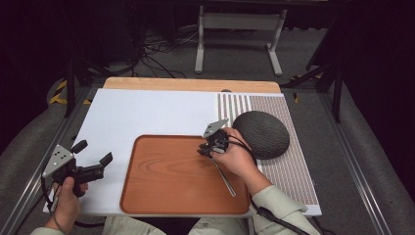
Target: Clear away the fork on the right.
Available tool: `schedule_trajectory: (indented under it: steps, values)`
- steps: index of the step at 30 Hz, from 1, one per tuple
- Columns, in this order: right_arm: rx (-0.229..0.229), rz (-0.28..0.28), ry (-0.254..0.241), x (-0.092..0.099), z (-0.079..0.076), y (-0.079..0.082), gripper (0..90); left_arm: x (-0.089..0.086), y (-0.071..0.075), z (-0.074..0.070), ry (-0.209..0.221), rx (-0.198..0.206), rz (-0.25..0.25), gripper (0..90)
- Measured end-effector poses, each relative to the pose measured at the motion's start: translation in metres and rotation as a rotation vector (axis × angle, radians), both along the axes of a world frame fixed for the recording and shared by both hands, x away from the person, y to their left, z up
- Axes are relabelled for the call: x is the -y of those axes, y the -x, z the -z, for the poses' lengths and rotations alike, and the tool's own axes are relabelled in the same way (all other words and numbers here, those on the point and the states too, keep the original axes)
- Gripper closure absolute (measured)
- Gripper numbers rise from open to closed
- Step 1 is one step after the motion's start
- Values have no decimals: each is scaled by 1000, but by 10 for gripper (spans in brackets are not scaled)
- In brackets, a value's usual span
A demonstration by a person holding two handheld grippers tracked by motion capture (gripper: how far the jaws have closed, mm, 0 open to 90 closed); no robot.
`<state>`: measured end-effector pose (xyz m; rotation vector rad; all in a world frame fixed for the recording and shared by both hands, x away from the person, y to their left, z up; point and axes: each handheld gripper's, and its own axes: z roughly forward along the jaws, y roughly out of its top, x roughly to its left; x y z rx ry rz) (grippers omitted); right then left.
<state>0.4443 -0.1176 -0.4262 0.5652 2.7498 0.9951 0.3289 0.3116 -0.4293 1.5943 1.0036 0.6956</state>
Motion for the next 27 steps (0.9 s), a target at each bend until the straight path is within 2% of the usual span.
schedule_trajectory:
  steps: [7, 14, 27]
  values:
    - [20, -9, 27, -1, 10, -1, 897, 0, 0, 0, 0, 1, 0, 2]
    - [33, -3, 44, 1, 10, -2, 900, 0, 0, 0, -1, 1, 0, 2]
    - [43, 67, 86, 21, 9, -6, 900, 1, 0, 0, -2, -6, 3, 2]
